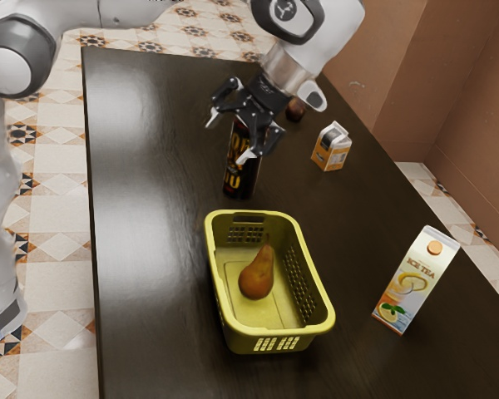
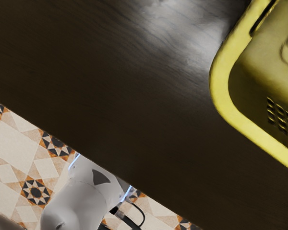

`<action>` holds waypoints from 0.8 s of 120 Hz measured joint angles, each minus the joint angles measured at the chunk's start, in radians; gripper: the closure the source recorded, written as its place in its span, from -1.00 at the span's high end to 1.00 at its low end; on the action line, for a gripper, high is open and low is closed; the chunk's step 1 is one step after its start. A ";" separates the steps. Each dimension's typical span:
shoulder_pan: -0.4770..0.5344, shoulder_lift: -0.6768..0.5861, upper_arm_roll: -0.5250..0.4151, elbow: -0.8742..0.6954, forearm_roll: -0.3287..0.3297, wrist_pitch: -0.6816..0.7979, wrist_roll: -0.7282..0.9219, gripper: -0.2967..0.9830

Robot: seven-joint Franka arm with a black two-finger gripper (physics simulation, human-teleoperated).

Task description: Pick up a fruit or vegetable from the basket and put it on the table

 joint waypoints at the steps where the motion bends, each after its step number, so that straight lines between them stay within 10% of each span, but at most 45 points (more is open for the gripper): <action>1: -0.006 -0.001 0.004 -0.003 -0.001 0.018 -0.022 0.54; 28: -0.061 -0.033 0.026 -0.018 -0.005 0.290 -0.399 0.54; 96: 0.042 0.030 -0.023 -0.255 0.058 0.687 -0.219 0.54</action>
